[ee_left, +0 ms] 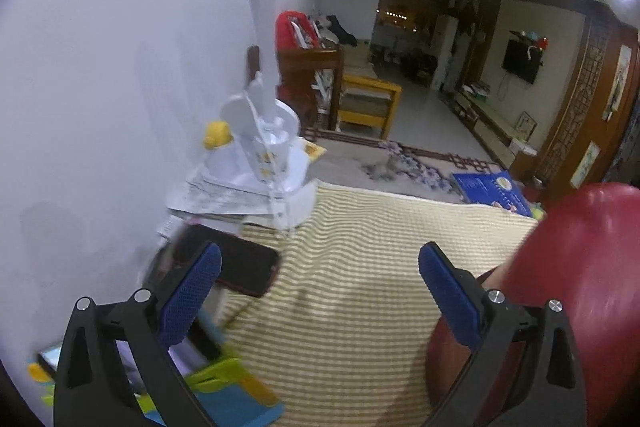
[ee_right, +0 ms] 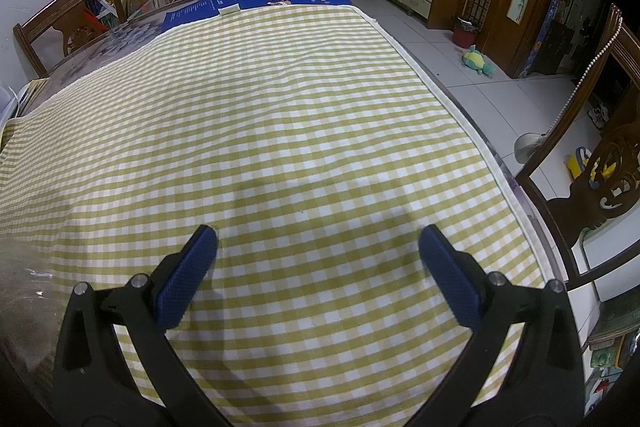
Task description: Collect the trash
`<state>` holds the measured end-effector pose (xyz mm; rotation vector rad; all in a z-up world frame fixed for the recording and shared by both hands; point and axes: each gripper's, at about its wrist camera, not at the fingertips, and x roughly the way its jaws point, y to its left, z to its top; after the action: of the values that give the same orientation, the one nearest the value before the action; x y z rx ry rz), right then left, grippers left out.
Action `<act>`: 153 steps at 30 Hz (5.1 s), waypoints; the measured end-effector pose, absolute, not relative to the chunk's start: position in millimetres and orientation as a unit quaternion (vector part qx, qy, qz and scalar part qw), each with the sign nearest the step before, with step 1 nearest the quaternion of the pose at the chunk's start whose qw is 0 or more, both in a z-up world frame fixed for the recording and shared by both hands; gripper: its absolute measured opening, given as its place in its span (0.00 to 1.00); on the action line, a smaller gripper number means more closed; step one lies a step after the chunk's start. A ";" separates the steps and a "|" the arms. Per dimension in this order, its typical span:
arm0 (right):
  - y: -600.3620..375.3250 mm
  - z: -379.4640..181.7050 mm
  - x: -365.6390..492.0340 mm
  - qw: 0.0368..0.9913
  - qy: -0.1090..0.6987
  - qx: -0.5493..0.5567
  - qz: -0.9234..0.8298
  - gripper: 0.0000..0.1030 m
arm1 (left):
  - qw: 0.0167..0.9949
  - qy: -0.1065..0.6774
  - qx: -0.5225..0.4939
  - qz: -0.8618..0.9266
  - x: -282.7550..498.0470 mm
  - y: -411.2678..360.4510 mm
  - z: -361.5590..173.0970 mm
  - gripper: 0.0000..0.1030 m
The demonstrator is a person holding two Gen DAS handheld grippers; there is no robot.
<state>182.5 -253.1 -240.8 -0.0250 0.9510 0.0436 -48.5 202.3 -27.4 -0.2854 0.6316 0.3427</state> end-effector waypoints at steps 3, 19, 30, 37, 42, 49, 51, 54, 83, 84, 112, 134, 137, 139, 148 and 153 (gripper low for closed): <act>-253.3 -240.8 182.5 0.889 0.458 -0.012 0.021 0.97 | 0.921 0.321 -0.153 0.160 -34.5 199.7 -39.2 0.92; -253.1 -240.9 182.4 0.889 0.458 -0.012 0.021 0.97 | 0.898 0.415 -0.097 0.106 10.6 125.5 -121.2 0.92; -253.6 -240.8 182.3 0.889 0.458 -0.012 0.021 0.97 | 0.897 0.429 -0.090 0.065 25.5 77.9 -153.7 0.92; -253.6 -240.7 182.2 0.889 0.458 -0.012 0.021 0.97 | 0.896 0.441 -0.029 0.036 41.9 30.2 -165.2 0.92; -253.5 -240.8 182.2 0.889 0.458 -0.012 0.021 0.97 | 0.909 0.414 0.023 0.038 33.1 15.5 -154.1 0.92; -253.5 -240.7 182.1 0.889 0.458 -0.012 0.021 0.97 | 0.902 0.429 0.024 0.047 29.0 17.3 -173.5 0.92; -253.8 -240.7 182.1 0.889 0.458 -0.012 0.021 0.97 | 0.901 0.432 -0.005 0.032 32.5 16.1 -177.4 0.92; -253.8 -240.7 182.1 0.889 0.458 -0.012 0.021 0.97 | 0.910 0.414 -0.015 0.005 40.8 2.1 -174.9 0.92; -245.7 0.8 30.7 0.967 0.245 0.029 -0.059 0.97 | 0.959 0.278 -0.005 -0.052 25.2 -49.7 10.8 0.92; -244.9 2.8 26.9 0.968 0.242 0.025 -0.062 0.97 | 0.960 0.275 -0.009 -0.054 22.6 -49.6 13.1 0.92; -224.8 10.2 3.5 0.971 0.229 -0.007 -0.063 0.96 | 0.956 0.276 -0.059 -0.075 3.6 -31.9 6.4 0.92; -215.7 5.7 6.3 0.971 0.233 -0.016 -0.053 0.96 | 0.954 0.286 -0.059 -0.061 3.5 -23.0 -3.7 0.92; -214.9 5.1 6.4 0.971 0.233 -0.017 -0.052 0.96 | 0.954 0.288 -0.061 -0.061 3.6 -23.0 -5.1 0.92; -214.6 4.2 6.3 0.971 0.234 -0.020 -0.052 0.96 | 0.953 0.289 -0.062 -0.061 4.0 -22.6 -6.0 0.92; -216.5 3.8 8.8 0.970 0.236 -0.020 -0.051 0.96 | 0.953 0.291 -0.061 -0.063 2.1 -23.7 -6.2 0.92; -215.9 4.5 8.1 0.970 0.238 -0.021 -0.051 0.96 | 0.953 0.291 -0.061 -0.063 2.3 -23.9 -5.9 0.92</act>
<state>8.1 -215.9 4.5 -0.0419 0.4803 -0.1027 2.3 -23.9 -5.9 -0.1244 0.5912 -0.1282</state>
